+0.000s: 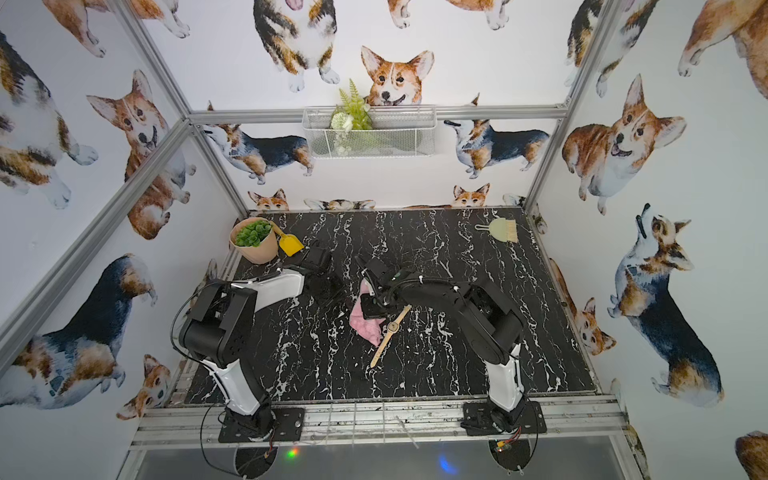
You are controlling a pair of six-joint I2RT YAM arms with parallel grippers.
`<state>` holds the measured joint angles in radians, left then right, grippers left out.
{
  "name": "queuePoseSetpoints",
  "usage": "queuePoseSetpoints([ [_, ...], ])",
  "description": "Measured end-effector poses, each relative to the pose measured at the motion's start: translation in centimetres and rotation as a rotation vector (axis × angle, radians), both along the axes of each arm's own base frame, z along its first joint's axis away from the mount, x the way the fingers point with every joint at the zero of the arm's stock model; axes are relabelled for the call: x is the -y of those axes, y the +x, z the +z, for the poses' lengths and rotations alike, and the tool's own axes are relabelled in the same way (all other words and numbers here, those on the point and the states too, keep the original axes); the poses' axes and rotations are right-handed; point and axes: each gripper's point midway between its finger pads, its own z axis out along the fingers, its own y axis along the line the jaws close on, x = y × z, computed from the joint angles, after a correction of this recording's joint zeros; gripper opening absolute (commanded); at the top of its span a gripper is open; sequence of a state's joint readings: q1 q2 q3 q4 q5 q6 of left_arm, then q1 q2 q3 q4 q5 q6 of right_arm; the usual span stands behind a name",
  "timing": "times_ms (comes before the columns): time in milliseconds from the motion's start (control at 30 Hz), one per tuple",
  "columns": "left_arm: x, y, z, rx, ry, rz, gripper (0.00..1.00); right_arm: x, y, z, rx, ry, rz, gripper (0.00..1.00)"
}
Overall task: Wipe the watch dial
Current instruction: Wipe the dirt from the watch dial.
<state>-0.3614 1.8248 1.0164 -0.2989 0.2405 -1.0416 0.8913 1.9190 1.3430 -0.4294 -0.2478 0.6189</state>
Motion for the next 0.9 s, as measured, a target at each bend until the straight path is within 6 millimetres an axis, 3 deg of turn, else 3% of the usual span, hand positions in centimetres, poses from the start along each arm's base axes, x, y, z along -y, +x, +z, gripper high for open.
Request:
queuePoseSetpoints([
  [67,0.0,0.0,0.0,0.002,-0.001,0.003,0.0,-1.0,0.3,0.6,0.021,0.018,0.02,0.0],
  [167,0.0,0.0,0.0,0.004,-0.005,0.009,0.0,-2.0,0.2,-0.5,0.003,0.016,0.035,0.0],
  [300,0.0,0.0,0.1,0.004,-0.006,0.012,0.0,-1.8,-0.1,-2.8,-0.038,-0.014,0.037,0.0],
  [400,0.0,0.1,0.3,0.009,-0.006,0.015,0.0,-1.7,-0.2,-3.0,-0.044,-0.001,0.039,0.0],
  [700,0.0,0.1,0.2,0.004,-0.004,0.015,0.0,1.7,-2.2,-3.9,-0.071,-0.042,0.032,0.0],
  [900,0.0,0.1,0.3,0.005,-0.004,0.015,0.0,2.7,-1.1,-2.5,-0.04,-0.062,-0.001,0.0],
])
